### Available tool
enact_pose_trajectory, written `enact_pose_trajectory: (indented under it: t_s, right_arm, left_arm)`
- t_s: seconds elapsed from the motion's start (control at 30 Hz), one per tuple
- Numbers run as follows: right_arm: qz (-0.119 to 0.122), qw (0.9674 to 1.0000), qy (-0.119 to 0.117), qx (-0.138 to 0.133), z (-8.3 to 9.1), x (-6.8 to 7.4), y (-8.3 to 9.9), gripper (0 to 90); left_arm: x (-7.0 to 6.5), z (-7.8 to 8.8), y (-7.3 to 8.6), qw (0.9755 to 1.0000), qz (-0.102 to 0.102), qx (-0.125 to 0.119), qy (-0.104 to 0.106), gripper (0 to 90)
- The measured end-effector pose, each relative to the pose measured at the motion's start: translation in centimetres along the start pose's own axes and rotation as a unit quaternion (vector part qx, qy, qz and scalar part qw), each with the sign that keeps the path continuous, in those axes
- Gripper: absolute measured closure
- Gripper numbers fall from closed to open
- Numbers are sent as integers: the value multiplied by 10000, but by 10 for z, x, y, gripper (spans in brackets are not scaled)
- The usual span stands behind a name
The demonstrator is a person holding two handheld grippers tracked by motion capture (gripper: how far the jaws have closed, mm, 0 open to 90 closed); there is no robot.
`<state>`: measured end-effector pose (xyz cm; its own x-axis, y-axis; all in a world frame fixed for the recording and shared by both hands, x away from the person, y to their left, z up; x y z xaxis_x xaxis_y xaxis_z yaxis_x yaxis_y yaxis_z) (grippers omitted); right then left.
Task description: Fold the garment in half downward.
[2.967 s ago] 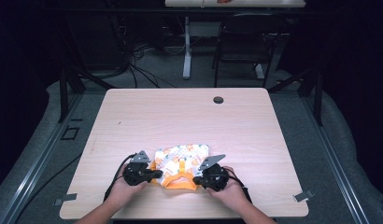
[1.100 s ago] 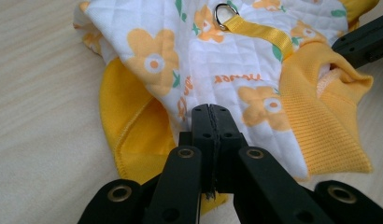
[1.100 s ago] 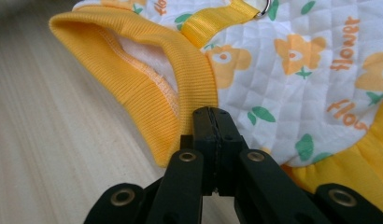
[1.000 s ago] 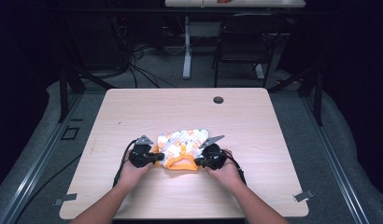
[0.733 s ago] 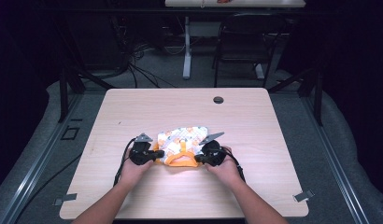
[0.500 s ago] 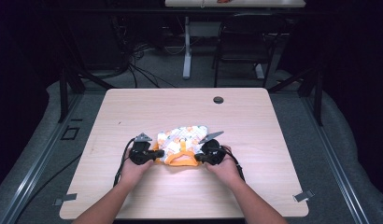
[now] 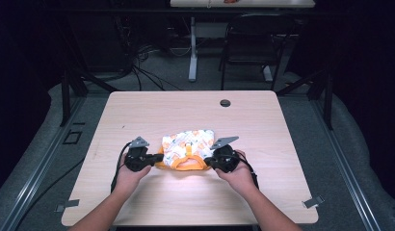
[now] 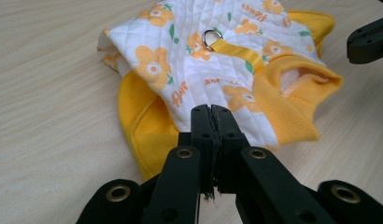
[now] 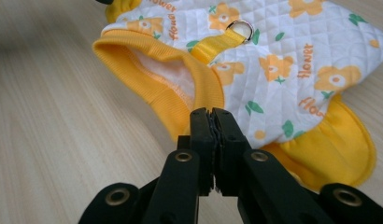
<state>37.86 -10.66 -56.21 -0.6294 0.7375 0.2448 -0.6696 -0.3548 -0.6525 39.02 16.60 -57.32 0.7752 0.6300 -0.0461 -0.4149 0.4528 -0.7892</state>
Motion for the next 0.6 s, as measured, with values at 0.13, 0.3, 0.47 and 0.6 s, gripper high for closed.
enact_pose_trajectory:
  t_s: [0.13,0.3,0.47,0.6]
  right_arm:
    - [3,10000,14,-25,12,0,7,860]
    - [-55,9999,105,-119,25,-2,17,806]
    - [-165,9996,104,-197,32,-3,29,752]
    - [-176,9993,181,-267,35,-2,39,700]
  left_arm:
    - [-3,10,3,9999,-117,-47,53,851]
    - [-5,21,8,9998,-150,-94,66,802]
    - [-8,28,19,9997,-214,-70,-41,709]
    - [-11,29,29,9999,-108,-69,-92,674]
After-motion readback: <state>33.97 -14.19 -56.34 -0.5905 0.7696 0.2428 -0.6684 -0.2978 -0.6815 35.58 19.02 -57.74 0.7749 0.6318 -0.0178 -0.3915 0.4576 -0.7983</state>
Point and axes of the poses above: each handheld gripper's, and its own axes: z roughly backward along the jaws, y roughly out of its underside, x roughly to its left, the point moved 4 cm from there along -z, roughly forward along the jaws, and after that the axes turned 13 degrees about -z, right-handed, at the moved point
